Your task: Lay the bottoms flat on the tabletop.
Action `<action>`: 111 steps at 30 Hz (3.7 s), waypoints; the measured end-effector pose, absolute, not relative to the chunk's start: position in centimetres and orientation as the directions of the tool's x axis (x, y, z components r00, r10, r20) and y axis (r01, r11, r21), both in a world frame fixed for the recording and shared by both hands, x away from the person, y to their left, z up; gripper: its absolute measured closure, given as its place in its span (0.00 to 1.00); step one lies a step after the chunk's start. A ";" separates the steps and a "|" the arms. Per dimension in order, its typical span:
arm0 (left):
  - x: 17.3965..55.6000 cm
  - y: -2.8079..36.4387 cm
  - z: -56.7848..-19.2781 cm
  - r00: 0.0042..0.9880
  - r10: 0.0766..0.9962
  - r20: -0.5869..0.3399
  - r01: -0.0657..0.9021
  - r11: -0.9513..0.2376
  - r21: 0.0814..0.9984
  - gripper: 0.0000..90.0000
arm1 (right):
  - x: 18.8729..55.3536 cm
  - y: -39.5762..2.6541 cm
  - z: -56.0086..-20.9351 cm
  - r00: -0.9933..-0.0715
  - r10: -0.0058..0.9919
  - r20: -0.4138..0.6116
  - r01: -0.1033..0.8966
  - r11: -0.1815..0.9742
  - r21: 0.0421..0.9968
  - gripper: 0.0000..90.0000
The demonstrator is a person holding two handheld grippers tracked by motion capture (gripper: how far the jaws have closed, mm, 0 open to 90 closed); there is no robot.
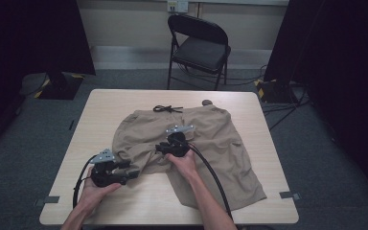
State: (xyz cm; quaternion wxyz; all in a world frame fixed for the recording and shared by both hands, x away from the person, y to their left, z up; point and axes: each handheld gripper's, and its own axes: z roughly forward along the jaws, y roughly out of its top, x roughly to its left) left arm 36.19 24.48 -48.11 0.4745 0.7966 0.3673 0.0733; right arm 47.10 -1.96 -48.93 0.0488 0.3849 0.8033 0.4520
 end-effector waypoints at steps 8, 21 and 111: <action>37.0 25.4 -48.8 0.681 0.683 -0.264 0.551 -0.240 0.800 0.95 | 44.4 -3.9 -46.8 -0.707 0.653 0.270 0.527 0.232 0.818 0.60; 40.2 27.6 -45.8 0.611 0.714 -0.340 0.541 -0.063 0.839 0.99 | 42.6 -0.3 -48.4 -0.773 0.589 0.234 0.501 0.341 0.796 0.38; 40.0 29.8 -49.4 0.503 0.813 -0.293 0.609 -0.093 0.788 0.80 | 46.9 -10.0 -49.4 -0.600 0.752 0.274 0.629 0.231 0.743 0.76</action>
